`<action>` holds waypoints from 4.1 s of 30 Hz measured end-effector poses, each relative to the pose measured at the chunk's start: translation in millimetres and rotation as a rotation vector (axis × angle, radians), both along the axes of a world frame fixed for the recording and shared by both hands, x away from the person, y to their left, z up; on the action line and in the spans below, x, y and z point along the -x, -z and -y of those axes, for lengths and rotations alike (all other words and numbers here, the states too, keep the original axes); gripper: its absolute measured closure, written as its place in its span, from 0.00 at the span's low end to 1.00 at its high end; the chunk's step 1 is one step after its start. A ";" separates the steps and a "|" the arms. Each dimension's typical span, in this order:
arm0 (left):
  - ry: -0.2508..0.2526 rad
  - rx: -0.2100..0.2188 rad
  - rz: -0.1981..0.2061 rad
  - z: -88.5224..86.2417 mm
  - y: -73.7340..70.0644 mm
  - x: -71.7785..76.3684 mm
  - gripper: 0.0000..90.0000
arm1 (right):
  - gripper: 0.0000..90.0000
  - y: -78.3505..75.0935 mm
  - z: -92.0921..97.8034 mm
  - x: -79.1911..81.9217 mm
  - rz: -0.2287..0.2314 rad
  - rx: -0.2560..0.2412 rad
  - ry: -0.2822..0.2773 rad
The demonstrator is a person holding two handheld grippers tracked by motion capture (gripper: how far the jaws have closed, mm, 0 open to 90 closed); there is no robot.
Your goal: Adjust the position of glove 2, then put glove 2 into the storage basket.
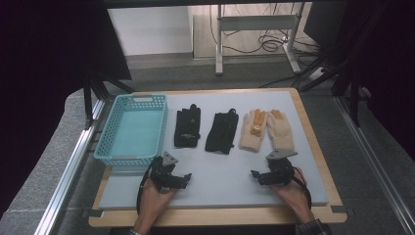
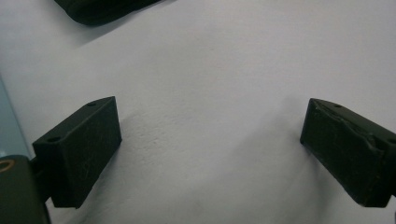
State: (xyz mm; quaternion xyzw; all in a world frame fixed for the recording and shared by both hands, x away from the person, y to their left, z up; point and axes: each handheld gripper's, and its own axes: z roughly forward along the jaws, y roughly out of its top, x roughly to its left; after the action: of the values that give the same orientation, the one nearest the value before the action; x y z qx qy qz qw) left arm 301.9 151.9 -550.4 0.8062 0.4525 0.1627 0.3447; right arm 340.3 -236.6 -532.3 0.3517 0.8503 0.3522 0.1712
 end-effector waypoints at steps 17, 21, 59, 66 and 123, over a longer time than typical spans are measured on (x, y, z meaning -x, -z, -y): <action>0.000 0.000 0.000 0.0 0.0 0.1 0.06 | 0.19 -4.7 0.6 -1.9 -0.002 -0.022 0.008; -0.001 0.000 0.001 0.0 0.0 0.1 0.06 | 0.19 -8.3 -0.5 -4.7 -0.007 -0.038 0.006; 0.000 0.001 0.000 -0.1 0.0 0.2 0.06 | 0.20 -37.2 -60.3 -60.8 -0.006 -0.038 -0.050; 0.002 -0.002 -0.001 -0.3 -0.1 0.2 0.06 | 0.21 -38.8 -72.4 -80.0 0.004 -0.023 -0.046; 0.001 0.000 0.000 -0.2 0.0 0.0 0.06 | 0.90 -76.5 -120.5 -61.6 -0.093 -0.107 -0.181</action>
State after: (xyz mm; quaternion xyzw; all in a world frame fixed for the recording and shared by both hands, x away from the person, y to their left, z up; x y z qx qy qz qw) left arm 301.8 152.1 -550.5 0.8065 0.4518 0.1626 0.3448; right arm 401.9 -116.1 -455.8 0.2981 0.8656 0.3942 0.0800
